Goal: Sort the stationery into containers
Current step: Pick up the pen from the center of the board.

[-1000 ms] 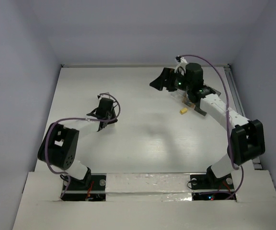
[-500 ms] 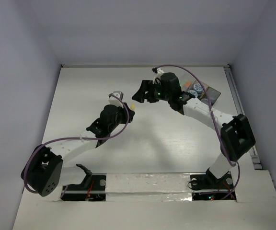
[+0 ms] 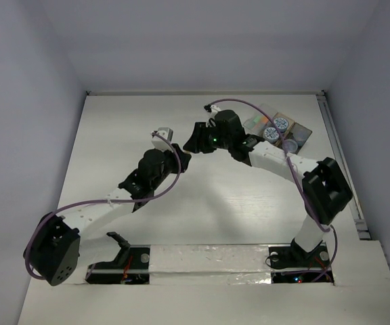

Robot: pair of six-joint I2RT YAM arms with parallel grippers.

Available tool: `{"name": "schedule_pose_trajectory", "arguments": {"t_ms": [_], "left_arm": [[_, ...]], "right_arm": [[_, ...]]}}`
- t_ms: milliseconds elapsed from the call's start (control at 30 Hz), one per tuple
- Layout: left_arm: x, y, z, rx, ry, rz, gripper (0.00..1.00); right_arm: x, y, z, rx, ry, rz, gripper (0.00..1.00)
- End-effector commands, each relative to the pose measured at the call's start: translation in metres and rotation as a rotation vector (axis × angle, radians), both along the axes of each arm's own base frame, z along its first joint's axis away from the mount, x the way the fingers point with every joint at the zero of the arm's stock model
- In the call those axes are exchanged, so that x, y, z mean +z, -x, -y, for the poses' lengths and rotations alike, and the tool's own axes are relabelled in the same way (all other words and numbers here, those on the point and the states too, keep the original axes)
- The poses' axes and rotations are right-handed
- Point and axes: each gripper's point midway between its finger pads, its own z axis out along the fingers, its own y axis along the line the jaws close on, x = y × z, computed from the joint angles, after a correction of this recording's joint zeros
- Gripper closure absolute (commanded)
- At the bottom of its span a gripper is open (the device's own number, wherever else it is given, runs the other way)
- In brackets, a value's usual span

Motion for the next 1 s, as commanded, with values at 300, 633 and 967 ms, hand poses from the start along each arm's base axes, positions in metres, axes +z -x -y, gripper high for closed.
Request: {"name": "schedule_pose_trajectory", "arguments": {"t_ms": [300, 633, 967], "left_arm": [[0.028, -0.003, 0.001, 0.007, 0.026, 0.088, 1.0], [0.057, 0.038, 0.023, -0.197, 0.193, 0.088, 0.51], [0.079, 0.06, 0.024, -0.375, 0.41, 0.057, 0.37]], "right_arm": [[0.019, 0.012, -0.018, 0.072, -0.086, -0.01, 0.9], [0.068, 0.009, 0.02, 0.252, -0.271, 0.035, 1.0], [0.116, 0.048, 0.029, 0.45, -0.357, 0.127, 1.0]]}}
